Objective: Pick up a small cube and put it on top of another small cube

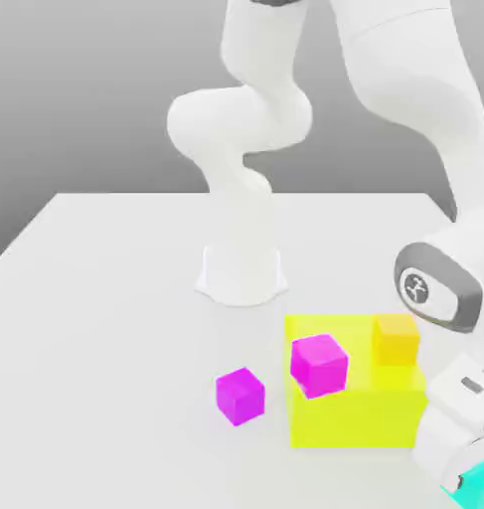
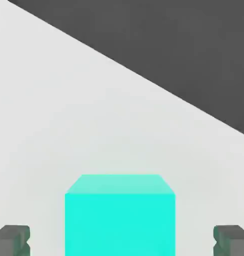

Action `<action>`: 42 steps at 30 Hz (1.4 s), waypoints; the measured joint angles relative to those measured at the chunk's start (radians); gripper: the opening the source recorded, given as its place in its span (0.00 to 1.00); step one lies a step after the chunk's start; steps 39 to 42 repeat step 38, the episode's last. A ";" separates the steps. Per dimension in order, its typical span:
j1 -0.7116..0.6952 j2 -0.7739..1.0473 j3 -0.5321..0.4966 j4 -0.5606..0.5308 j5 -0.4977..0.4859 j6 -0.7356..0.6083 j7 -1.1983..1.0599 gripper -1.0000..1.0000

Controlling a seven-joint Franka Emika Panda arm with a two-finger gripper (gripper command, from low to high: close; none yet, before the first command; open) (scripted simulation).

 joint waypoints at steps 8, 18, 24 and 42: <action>-0.012 -0.076 0.017 -0.018 0.020 -0.059 -0.015 0.00; -0.042 -0.438 0.067 -0.212 0.169 -0.220 -0.045 0.00; -0.031 -0.659 0.065 -0.343 0.228 -0.307 -0.034 0.00; -0.039 -0.738 0.083 -0.529 0.231 -0.199 0.022 1.00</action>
